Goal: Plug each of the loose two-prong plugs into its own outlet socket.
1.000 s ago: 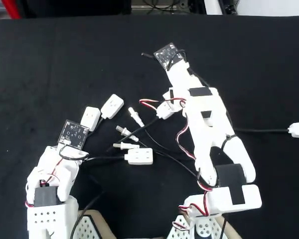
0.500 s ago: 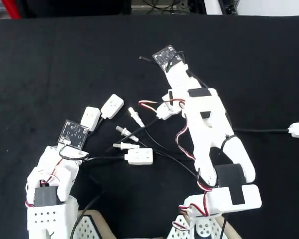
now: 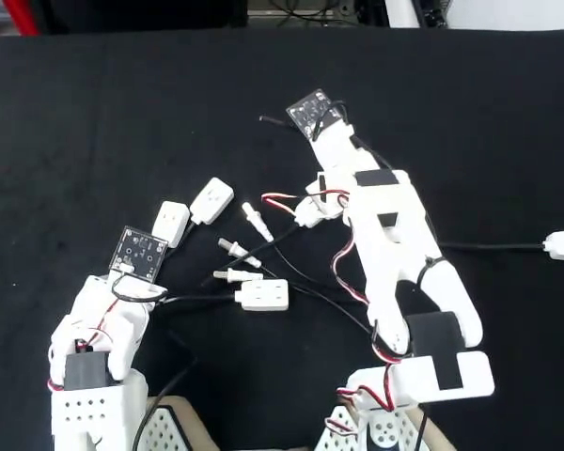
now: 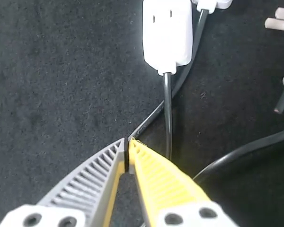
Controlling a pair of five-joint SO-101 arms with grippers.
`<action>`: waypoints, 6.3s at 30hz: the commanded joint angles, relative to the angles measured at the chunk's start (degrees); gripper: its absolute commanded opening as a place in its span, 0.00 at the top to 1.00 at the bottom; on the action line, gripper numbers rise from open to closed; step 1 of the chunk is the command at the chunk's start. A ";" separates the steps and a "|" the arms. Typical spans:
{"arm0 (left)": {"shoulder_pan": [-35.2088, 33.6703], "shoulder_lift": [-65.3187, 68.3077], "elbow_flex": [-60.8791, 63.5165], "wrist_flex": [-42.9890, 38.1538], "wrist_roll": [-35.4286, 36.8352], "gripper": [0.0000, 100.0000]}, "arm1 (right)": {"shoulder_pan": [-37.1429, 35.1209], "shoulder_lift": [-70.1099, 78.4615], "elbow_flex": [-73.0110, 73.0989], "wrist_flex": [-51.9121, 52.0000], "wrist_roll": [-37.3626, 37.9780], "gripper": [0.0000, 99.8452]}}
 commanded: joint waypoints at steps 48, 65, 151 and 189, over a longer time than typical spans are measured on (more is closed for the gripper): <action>-0.13 -0.18 1.10 -1.67 -0.70 0.97 | 6.15 2.77 4.35 6.24 7.30 0.99; -0.40 -0.18 1.10 -1.67 -0.70 0.97 | 5.01 -3.47 11.47 -4.84 3.60 0.99; 33.80 -3.87 -28.70 4.92 29.19 0.97 | -35.87 -69.14 16.75 30.77 7.30 0.99; 37.85 -3.78 -8.40 -11.78 23.82 0.93 | -35.87 -71.96 17.19 27.78 2.99 0.99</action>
